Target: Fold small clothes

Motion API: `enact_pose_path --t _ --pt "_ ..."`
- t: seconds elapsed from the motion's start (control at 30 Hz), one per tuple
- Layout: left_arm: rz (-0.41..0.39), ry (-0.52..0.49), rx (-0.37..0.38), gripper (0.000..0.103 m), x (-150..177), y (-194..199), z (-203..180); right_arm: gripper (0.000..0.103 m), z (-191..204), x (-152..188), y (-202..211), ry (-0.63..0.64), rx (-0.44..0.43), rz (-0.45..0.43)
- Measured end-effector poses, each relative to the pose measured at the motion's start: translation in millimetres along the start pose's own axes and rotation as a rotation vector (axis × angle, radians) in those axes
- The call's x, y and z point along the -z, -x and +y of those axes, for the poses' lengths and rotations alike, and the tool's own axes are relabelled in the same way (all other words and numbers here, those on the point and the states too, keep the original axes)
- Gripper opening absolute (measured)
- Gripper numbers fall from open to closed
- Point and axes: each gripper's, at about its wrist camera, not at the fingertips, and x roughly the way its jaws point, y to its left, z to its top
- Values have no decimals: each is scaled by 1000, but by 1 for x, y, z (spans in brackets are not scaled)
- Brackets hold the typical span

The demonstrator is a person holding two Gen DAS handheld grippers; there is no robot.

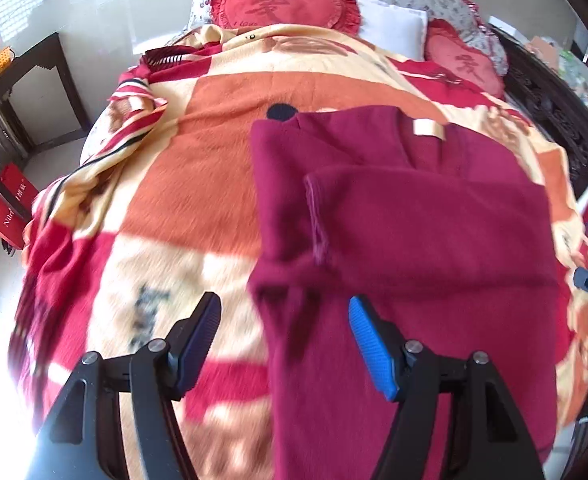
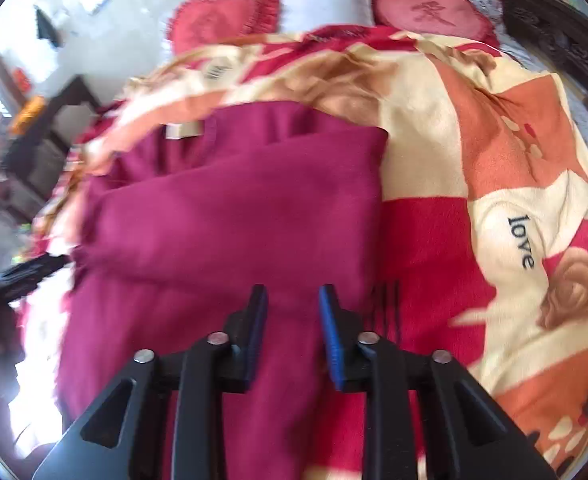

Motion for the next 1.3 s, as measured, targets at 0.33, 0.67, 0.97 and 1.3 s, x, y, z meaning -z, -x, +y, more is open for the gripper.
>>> enact_pose_path --t 0.33,0.67,0.97,1.3 --pt "27 -83 57 74 109 61 19 21 15 121 68 168 -141 159" --pt "184 -131 70 74 198 62 21 21 -7 213 56 48 -181 246" --pt "247 -123 82 74 226 55 19 21 -5 234 30 -38 -288 314" --pt "241 -155 90 31 221 55 11 0 19 232 40 72 -301 319"
